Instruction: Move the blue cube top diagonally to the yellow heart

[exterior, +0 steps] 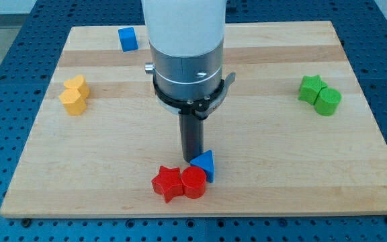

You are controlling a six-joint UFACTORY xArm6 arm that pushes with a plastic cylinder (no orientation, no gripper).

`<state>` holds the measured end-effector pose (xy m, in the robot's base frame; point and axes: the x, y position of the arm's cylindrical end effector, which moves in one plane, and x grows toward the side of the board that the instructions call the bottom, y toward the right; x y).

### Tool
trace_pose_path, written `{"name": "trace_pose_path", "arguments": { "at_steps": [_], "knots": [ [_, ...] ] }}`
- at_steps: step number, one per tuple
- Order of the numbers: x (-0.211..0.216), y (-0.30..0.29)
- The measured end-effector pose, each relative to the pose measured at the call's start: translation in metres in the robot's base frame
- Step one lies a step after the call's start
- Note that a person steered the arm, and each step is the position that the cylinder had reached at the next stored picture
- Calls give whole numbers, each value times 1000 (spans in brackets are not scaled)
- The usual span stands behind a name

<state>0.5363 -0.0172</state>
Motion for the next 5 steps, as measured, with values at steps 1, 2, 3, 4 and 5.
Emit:
{"name": "trace_pose_path", "arguments": {
  "at_steps": [1,2,3,4,5],
  "knots": [
    [-23,12],
    [-55,35],
    [-158,30],
    [-271,-3],
    [-341,-43]
  ]
}}
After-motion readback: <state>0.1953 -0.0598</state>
